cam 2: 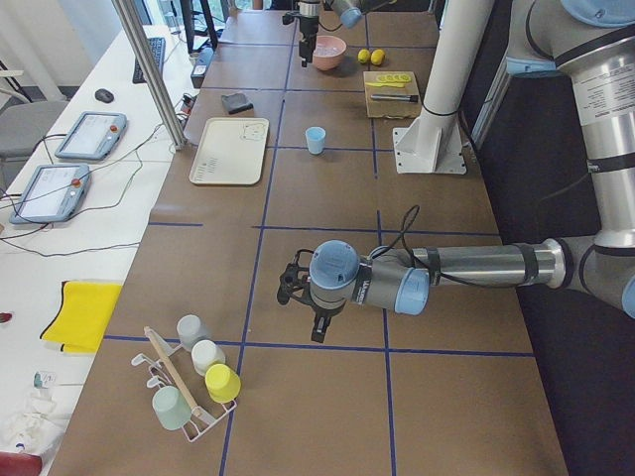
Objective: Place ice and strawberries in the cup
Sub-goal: 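Move the right gripper back over the pink ice bowl, then lower the right gripper into the bowl and grasp a third ice cube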
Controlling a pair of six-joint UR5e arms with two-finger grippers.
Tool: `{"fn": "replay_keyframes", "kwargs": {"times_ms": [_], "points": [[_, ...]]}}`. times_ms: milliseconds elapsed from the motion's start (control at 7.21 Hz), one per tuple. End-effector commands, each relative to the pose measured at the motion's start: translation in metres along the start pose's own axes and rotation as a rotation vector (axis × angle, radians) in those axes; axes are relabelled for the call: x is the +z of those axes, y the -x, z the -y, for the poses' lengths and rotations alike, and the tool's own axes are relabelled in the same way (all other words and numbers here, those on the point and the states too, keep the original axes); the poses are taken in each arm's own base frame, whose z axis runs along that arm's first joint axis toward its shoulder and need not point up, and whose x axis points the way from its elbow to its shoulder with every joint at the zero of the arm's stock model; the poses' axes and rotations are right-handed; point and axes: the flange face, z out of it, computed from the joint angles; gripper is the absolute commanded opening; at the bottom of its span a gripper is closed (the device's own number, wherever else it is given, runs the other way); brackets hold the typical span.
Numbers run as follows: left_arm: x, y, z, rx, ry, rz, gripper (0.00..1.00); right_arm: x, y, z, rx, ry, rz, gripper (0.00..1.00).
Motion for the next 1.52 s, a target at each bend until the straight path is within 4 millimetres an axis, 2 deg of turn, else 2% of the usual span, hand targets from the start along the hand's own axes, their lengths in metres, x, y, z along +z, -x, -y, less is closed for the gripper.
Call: {"fn": "replay_keyframes", "kwargs": {"times_ms": [0, 139, 277, 416, 693, 832, 1386], "points": [[0.000, 0.000, -0.001, -0.001, 0.001, 0.000, 1.00, -0.016, -0.116, 0.013, -0.144, -0.008, -0.095, 0.71], [0.000, 0.000, -0.001, 0.000, 0.000, 0.000, 1.00, -0.022, -0.165, 0.014, -0.208, -0.005, -0.139, 0.71], [0.000, 0.000, -0.001, 0.000, -0.001, 0.000, 1.00, -0.021, -0.204, 0.012, -0.305, 0.010, -0.185, 0.72], [0.000, 0.000, -0.001, 0.000, -0.001, 0.000, 1.00, -0.017, -0.224, 0.017, -0.356, 0.007, -0.230, 0.72], [-0.001, -0.001, 0.000, 0.002, -0.004, 0.000, 1.00, -0.006, -0.239, 0.023, -0.343, 0.006, -0.271, 0.73], [-0.001, -0.001, 0.000, 0.003, -0.005, -0.001, 1.00, -0.005, -0.236, 0.024, -0.346, 0.006, -0.268, 0.73], [-0.001, -0.002, 0.000, 0.010, -0.012, -0.001, 1.00, 0.011, -0.247, 0.027, -0.364, 0.041, -0.285, 0.72]]}}
